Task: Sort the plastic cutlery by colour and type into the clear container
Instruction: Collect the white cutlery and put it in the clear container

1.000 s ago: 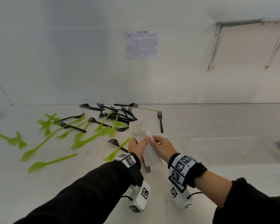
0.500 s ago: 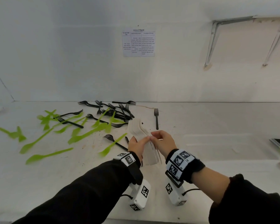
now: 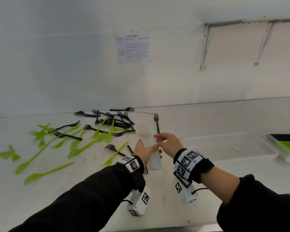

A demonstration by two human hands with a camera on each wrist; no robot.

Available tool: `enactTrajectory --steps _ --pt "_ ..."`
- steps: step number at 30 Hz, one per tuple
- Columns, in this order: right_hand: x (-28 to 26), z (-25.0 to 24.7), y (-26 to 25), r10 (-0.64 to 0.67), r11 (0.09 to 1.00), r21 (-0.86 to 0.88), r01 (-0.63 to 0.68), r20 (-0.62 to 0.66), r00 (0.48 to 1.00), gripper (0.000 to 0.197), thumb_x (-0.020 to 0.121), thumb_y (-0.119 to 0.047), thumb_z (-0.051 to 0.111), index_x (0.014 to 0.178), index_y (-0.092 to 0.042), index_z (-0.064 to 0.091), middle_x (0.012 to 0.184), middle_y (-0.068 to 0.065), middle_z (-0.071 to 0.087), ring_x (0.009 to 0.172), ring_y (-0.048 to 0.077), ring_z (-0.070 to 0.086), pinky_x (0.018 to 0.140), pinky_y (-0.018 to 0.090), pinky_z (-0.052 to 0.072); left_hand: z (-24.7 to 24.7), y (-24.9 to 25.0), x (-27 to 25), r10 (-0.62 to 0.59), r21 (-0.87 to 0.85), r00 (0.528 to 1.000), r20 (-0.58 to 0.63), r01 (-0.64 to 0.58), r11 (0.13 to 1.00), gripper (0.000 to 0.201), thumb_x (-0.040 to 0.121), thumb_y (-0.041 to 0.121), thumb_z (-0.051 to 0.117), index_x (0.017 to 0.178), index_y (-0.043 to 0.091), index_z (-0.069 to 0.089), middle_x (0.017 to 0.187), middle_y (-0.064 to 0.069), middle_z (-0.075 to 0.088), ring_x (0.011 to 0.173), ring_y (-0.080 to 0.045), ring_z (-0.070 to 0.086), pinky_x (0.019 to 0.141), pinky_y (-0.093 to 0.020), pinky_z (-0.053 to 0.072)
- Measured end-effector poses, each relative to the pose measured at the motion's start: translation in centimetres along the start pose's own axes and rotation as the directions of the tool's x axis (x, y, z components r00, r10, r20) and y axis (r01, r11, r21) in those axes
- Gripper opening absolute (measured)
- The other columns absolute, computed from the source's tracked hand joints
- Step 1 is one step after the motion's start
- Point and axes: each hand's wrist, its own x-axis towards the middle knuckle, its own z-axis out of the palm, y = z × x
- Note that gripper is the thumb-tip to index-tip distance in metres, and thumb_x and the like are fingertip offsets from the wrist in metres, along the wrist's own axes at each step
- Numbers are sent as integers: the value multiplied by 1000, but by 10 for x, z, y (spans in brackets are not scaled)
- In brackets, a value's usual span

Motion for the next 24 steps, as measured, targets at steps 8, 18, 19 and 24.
enactTrajectory --steps 8,18,19,24 --pt "-9 -54 -39 -430 525 -760 384 153 890 61 90 -30 52 145 -21 26 156 -4 2 144 20 2 113 46 6 28 14 14 217 625 973 74 -214 751 29 89 5 53 115 7 41 102 -19 61 79 -27 60 65 -30 47" --pt "8 -146 -44 93 527 -812 253 351 932 48 86 -41 57 129 -21 55 127 -5 59 120 15 53 100 30 39 101 18 11 278 897 874 399 -434 78 43 88 -1 46 128 13 37 123 -6 46 100 -25 56 79 -32 45" --pt "9 -151 -40 105 549 -799 247 359 927 41 85 -41 57 121 -20 61 118 -4 64 112 16 57 93 28 44 110 18 11 285 900 871 401 -432 54 45 87 -1 47 129 12 37 122 -6 46 100 -25 56 80 -33 47" --pt "21 -166 -22 232 493 -834 248 400 887 48 80 -38 67 124 -21 57 113 -5 64 106 18 59 98 35 45 138 12 13 381 896 879 285 -386 221 41 83 -3 44 117 18 38 110 -2 57 90 -22 55 82 -32 46"
